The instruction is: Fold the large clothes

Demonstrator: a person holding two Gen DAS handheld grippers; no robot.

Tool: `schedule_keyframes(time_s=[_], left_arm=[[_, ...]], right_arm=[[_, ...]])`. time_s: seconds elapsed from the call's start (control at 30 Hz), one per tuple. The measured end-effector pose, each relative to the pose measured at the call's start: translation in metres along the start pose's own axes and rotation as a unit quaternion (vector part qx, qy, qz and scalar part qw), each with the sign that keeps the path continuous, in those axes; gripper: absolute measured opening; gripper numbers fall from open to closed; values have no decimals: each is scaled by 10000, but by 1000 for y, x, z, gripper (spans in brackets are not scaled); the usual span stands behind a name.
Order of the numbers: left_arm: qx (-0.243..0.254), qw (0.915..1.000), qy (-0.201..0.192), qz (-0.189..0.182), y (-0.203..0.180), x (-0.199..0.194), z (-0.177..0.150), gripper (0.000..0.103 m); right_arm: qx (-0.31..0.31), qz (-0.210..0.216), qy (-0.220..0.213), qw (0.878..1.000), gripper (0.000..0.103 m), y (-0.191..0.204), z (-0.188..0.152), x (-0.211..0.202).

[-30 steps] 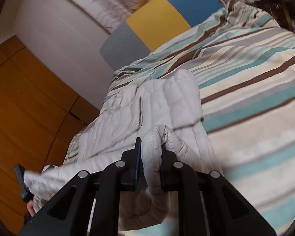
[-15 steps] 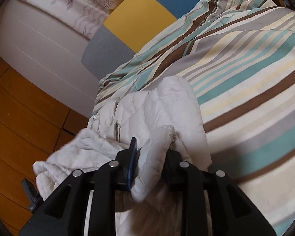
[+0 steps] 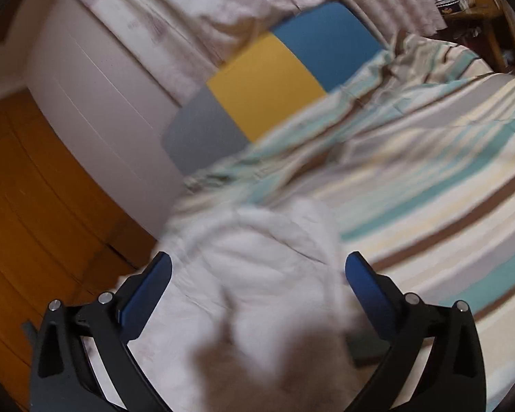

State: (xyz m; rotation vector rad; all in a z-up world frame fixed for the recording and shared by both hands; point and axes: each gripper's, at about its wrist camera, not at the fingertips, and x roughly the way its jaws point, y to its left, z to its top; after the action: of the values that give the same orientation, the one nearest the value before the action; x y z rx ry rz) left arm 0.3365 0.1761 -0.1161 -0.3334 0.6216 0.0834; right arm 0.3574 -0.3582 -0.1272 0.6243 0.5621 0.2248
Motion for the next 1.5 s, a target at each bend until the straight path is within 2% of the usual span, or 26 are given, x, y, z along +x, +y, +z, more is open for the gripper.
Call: schedule_keyframes(time_s=[0.1,0.17,0.2,0.23,0.27,0.3,0.37,0.47,0.6,0.7,0.83,1.03,1.1,1.13,1.2,1.27,1.37,1.4,1.43,1.47,1.5], left_arm=[[229,9960,787,365,3,30,-12,100],[154,9927,1113,429,6,45,-17,100],[56,9912,1268,382,9,51,-19,100],[-149,9894,1419,257,14,57,-21,98],[-277,9873,1556,130,17,62,-23,87],[-381,9840,1737,-92,18,66,-25,82],[-175,9838,1778,-171,13,64,-26,65],[140,9814,1897,-252,4,57,-32,51],[265,9779,2010,-516,1,38,-47,45],[429,9758,2034,-677,-4,14,-69,45],[460,9731,2071,-893,-5,-26,-103,45],[618,9716,2048,-1015,-17,-78,-143,45],[638,9736,1958,-988,-18,-87,-145,48],[674,9754,1884,-929,-20,-92,-145,52],[732,9803,1663,-774,-23,-100,-137,62],[709,9829,1505,-793,-23,-105,-129,75],[656,9842,1408,-846,-28,-99,-115,79],[655,9845,1394,-843,-29,-97,-112,79],[668,9839,1422,-855,-32,-93,-110,63],[721,9835,1448,-807,-34,-92,-108,47],[803,9835,1454,-714,-38,-93,-107,38]], right_arm=[[8,-305,661,9973,101,-12,-12,21],[193,-419,1176,9920,98,-19,-19,42],[289,-419,1430,9884,91,-21,-23,52],[300,-395,1556,9866,79,-21,-25,58],[125,-316,1574,9870,66,-15,-25,60],[55,-256,1667,9857,61,-13,-26,63],[-101,-352,1807,9828,51,-7,-29,62],[-247,-343,1938,9801,41,-4,-34,51],[-163,-335,1978,9795,36,-11,-40,24],[-201,-383,1960,9797,36,-20,-41,4],[-364,-481,1942,9791,35,-33,-57,-46],[-398,-603,1942,9783,34,-51,-83,-108],[-405,-632,1913,9787,38,-53,-84,-117],[-447,-713,1834,9794,52,-52,-84,-122],[-567,-903,1602,9813,60,-46,-74,-122],[-640,-820,1393,9848,60,-38,-60,-119],[-682,-720,1409,9850,59,-32,-47,-105],[-741,-758,1418,9842,48,-28,-44,-99],[-801,-781,1437,9833,34,-25,-43,-97],[-922,-789,1492,9813,28,-18,-40,-91],[-1030,-784,1486,9804,22,-14,-42,-99]])
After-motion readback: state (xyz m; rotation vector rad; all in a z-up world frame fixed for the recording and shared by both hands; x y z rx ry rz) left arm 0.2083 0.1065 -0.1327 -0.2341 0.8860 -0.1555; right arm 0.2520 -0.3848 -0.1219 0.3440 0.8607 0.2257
